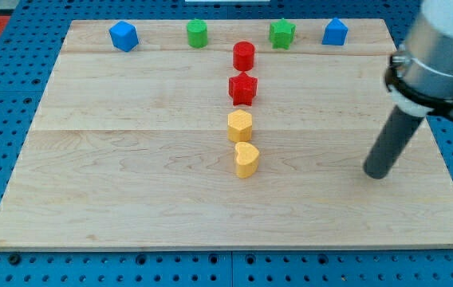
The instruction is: Slightly touch the yellow hexagon to the left
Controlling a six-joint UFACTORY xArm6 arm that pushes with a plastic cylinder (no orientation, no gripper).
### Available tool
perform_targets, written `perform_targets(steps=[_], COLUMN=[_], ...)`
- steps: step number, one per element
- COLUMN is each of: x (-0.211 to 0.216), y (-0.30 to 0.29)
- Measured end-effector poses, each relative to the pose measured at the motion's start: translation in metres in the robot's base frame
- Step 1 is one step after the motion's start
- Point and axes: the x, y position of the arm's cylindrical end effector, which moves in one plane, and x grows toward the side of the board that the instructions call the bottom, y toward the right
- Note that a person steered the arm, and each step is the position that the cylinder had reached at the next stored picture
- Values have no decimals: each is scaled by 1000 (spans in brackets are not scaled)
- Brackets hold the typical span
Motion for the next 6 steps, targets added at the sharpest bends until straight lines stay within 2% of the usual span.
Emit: perform_targets(steps=[1, 5, 6], x=[-8, -85, -88], y=[-31, -109, -124])
